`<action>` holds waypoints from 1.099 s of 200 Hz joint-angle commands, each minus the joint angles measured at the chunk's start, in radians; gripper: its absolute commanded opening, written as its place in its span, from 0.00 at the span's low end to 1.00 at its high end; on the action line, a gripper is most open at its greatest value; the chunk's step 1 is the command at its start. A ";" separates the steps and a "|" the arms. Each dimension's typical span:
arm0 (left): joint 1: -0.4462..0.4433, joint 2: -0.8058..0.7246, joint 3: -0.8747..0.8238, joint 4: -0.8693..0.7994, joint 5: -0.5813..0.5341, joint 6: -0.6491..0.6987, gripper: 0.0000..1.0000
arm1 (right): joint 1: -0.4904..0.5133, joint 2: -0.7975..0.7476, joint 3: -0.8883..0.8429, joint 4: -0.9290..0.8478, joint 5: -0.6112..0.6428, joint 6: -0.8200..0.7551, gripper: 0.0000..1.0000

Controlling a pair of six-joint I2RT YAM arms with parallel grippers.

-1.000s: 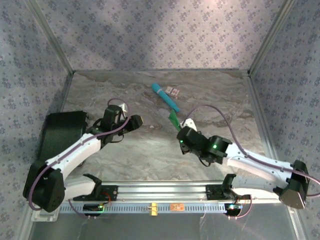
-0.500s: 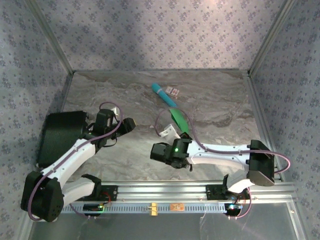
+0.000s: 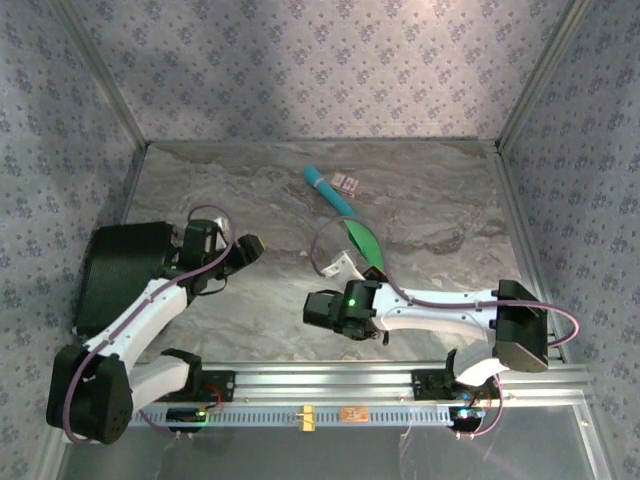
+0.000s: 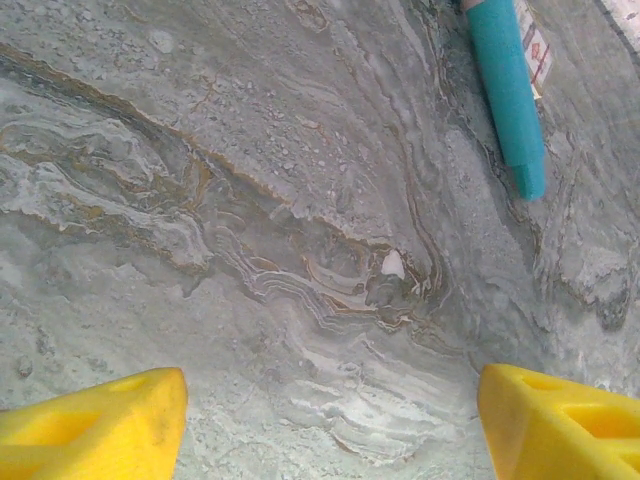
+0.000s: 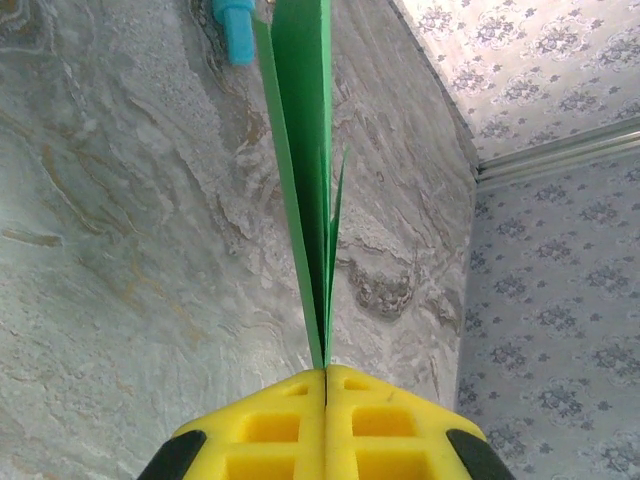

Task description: Fold a paper plane with a square sheet of paper (pick it up from the middle)

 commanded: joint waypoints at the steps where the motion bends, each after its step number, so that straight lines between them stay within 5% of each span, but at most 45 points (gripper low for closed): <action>1: 0.015 0.002 -0.008 -0.013 0.029 -0.014 0.77 | 0.001 0.012 -0.023 0.032 -0.014 -0.051 0.00; 82: 0.029 0.038 0.019 -0.016 0.046 -0.018 0.78 | -0.022 0.140 -0.041 0.212 -0.172 -0.165 0.03; 121: 0.030 0.046 0.012 -0.007 0.055 -0.026 0.79 | -0.013 0.151 -0.077 0.344 -0.344 -0.241 0.08; 160: 0.029 0.053 0.016 -0.006 0.069 -0.026 0.79 | -0.005 0.174 -0.075 0.434 -0.499 -0.298 0.19; 178: 0.029 0.048 0.017 -0.008 0.087 -0.023 0.79 | -0.011 0.140 -0.078 0.468 -0.543 -0.301 0.33; 193: 0.029 0.045 0.013 -0.010 0.108 -0.020 0.80 | -0.032 0.069 -0.115 0.533 -0.584 -0.290 0.49; 220: 0.027 0.047 0.006 0.003 0.151 -0.015 0.80 | -0.151 -0.155 -0.270 0.719 -0.724 -0.231 0.51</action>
